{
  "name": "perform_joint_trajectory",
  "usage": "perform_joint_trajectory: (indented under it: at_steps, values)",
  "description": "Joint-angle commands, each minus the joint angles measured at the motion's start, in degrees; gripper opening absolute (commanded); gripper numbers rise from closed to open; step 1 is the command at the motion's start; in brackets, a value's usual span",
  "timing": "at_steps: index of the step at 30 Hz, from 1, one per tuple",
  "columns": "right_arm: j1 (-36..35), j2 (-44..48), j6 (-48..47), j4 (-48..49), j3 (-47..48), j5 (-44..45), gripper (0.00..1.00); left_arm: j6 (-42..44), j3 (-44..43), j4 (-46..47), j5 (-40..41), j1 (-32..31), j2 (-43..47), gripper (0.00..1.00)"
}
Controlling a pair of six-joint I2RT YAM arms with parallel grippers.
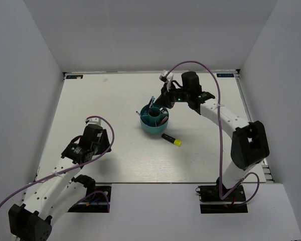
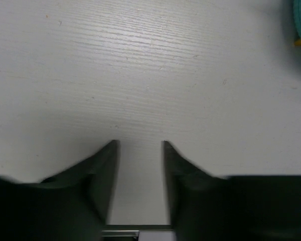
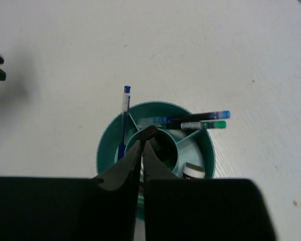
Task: Sort the stationery into containers
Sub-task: Place the pen in the storage box, then move the pen to the center of the board.
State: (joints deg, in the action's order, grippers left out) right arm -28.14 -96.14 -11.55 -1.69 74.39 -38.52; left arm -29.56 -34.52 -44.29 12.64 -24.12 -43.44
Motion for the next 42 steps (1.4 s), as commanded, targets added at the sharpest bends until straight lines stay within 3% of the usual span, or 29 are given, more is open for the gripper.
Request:
perform_joint_trajectory:
  at_steps: [1,2,4,5,7,8,9,10,11,12,14,20,42]
  values:
    - [0.4,5.9,-3.6,-10.3,2.7,9.2,0.0,0.4,0.3,1.1,0.1,0.3,1.1,0.42]
    - [0.5,7.8,-2.3,-11.7,2.1,12.3,0.0,0.5,0.3,1.1,0.1,0.3,1.2,0.31]
    - [0.6,11.1,3.0,-14.2,0.8,27.6,0.0,0.6,0.3,1.1,-0.2,0.3,1.2,0.05]
    - [0.7,13.4,4.0,-14.2,-2.4,31.6,0.0,0.8,0.3,1.1,-0.3,0.3,0.8,0.02]
    - [1.9,15.7,0.4,-18.4,-4.2,30.1,0.0,1.0,-0.1,1.1,-1.2,0.2,0.6,0.02]
    - [1.9,16.2,-0.4,-19.6,-6.0,28.8,0.04,0.9,-0.2,1.1,-1.4,0.3,0.3,0.12]
    - [2.2,16.4,-3.7,-22.0,-7.0,27.6,0.15,1.0,-0.2,1.2,-1.9,0.3,0.3,0.27]
    - [1.8,17.0,-4.7,-23.9,-9.1,26.3,0.23,1.1,-0.2,1.2,-2.1,0.0,0.4,0.48]
    - [1.7,17.1,-5.4,-24.5,-11.0,23.8,0.3,1.1,-0.1,1.5,-2.3,0.2,0.4,0.78]
    - [1.7,17.3,-6.8,-25.4,-12.0,23.1,0.37,1.3,-0.2,1.5,-2.4,0.3,0.4,0.86]
    - [1.4,16.2,-8.8,-25.5,-15.1,21.6,0.39,1.3,-0.1,1.4,-2.7,0.3,0.4,0.96]
    - [1.3,11.0,-10.3,-24.4,-16.2,20.9,0.38,1.3,-0.1,1.3,-2.5,0.3,0.7,0.97]
    - [1.4,10.8,-7.3,-22.8,-18.3,19.9,0.43,1.5,0.1,1.5,-4.0,0.2,0.5,0.97]
